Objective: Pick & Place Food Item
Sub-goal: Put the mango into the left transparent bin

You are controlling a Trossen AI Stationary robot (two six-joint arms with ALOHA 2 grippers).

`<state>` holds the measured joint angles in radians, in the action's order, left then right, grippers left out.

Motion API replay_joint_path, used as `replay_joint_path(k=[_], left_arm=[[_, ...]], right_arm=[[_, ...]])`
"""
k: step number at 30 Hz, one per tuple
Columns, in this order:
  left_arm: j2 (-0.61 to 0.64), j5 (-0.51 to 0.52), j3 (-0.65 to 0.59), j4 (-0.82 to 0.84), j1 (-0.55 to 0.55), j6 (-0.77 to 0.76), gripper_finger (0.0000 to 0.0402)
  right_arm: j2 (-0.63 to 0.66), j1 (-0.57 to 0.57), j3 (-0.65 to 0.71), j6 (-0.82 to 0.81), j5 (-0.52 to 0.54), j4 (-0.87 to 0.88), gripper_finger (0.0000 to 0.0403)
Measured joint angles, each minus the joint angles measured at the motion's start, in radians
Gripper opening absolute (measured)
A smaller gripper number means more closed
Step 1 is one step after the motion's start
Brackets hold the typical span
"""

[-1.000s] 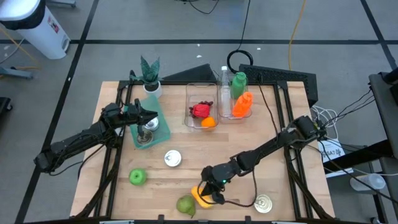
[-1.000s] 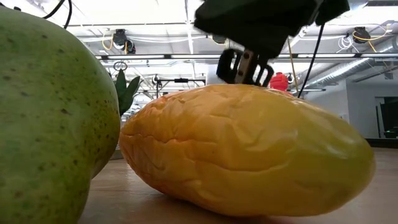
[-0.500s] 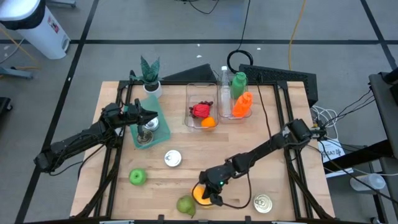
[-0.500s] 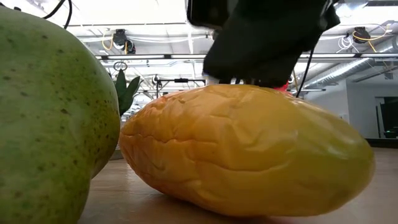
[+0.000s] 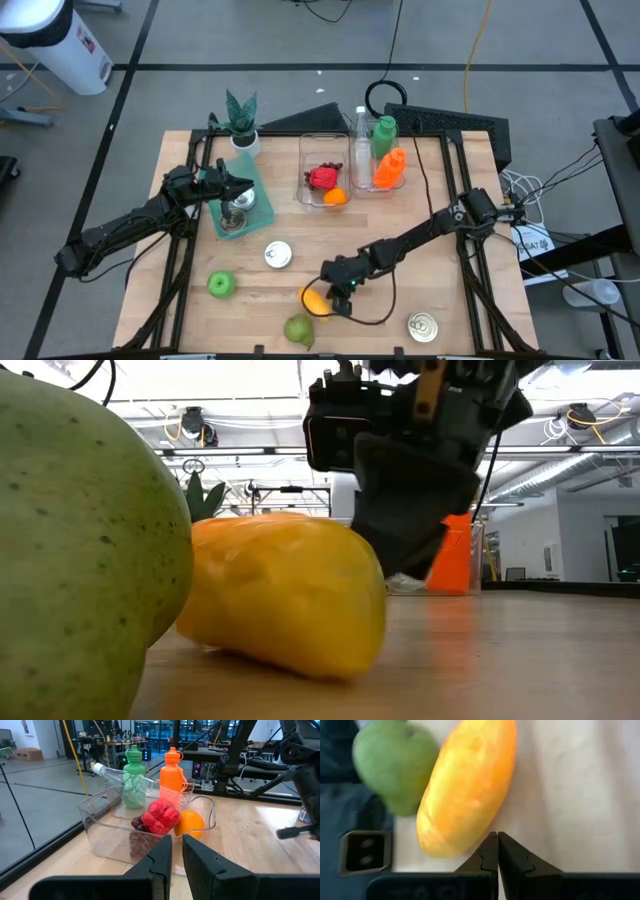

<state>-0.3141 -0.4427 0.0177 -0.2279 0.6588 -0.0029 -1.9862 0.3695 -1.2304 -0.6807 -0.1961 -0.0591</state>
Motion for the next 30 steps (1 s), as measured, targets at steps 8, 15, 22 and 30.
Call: replay_joint_path(k=[8,15,22,30], left_arm=[[0.000,0.000,0.000,0.000,0.000,0.000,0.0051],[0.000,0.000,0.000,0.009,0.000,-0.001,0.0051],[0.000,0.001,0.000,0.010,0.000,-0.002,0.0051],[0.000,0.000,0.000,0.015,0.000,-0.001,0.0051]], right_arm=[[0.155,0.003,-0.002,0.170,0.359,0.152,0.0000],[0.231,0.046,-0.002,0.266,0.332,0.050,0.0000],[0.084,0.049,0.002,0.242,0.080,-0.056,0.0000],[-0.033,0.029,0.000,0.169,-0.096,-0.224,0.0000]])
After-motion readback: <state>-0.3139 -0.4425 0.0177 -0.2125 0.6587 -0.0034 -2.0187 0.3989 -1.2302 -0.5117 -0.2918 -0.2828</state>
